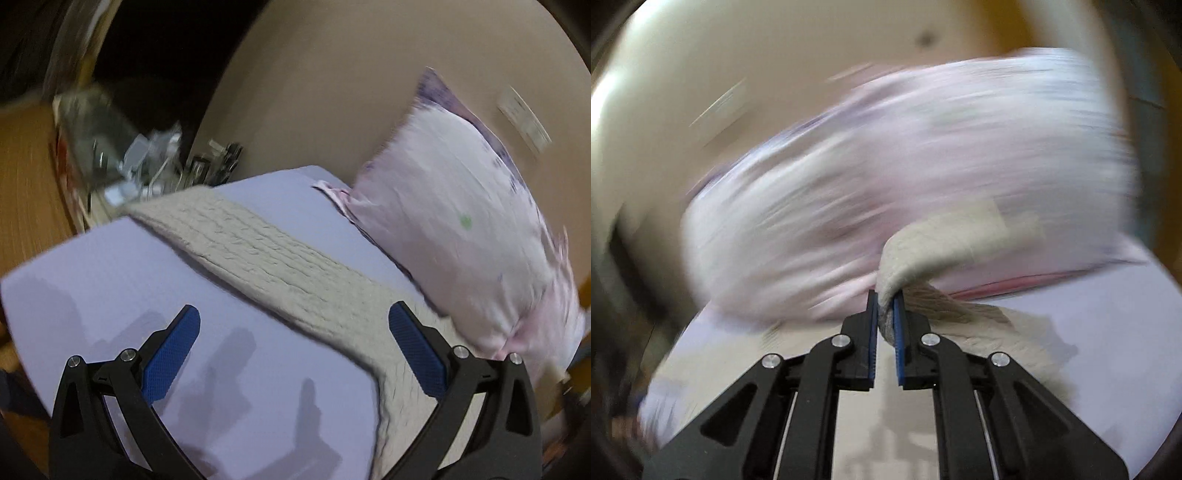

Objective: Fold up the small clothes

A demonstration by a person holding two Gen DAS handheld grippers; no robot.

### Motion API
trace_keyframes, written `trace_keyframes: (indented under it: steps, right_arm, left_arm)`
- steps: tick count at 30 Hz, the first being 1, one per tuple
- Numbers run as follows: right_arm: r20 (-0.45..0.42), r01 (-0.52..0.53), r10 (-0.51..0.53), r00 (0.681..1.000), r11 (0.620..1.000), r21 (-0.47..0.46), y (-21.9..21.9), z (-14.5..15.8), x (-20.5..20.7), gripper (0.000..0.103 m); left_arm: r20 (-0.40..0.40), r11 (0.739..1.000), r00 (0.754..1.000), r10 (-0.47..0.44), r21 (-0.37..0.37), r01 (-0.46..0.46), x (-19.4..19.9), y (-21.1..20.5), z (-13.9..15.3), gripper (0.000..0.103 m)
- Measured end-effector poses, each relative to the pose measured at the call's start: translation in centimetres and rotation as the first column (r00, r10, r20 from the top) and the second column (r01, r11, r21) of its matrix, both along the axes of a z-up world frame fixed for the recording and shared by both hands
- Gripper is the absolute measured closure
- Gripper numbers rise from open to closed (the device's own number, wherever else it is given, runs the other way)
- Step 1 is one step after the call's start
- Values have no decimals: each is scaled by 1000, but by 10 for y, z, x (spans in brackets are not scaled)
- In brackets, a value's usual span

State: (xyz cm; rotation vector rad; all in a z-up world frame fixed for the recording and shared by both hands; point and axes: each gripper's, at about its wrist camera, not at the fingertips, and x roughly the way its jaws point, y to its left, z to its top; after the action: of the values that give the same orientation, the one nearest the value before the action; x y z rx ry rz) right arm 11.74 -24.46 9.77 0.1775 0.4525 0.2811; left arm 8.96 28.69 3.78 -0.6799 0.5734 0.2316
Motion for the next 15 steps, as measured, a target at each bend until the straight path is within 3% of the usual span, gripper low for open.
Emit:
trace_keyframes:
  steps: [2,4,8,13,15]
  right_arm:
    - [-145,-205,197,970,978,-45,72,-34,16,82]
    - [-235,-306,287,929,951,-44,108,-58,17,71]
    - [-151,-223,217,964,974,-27,86,-51,-5,37]
    - [-95,-109,113,989,993,43,18,-33,-35,27]
    - [-87,-93,96,992,995,48,8,-33,-37,25]
  left_arm:
    - [-11,998,1000,19,-58,-20,7,8,-6,1]
    - [-22,994,999,39,-98,-41,11,18,-13,1]
    - [-54,979,995,89,-177,-97,19,36,-26,8]
    - [-40,956,987,158,-245,-163,26,61,-32,16]
    - [-42,942,981,189,-274,-194,30,73,-34,30]
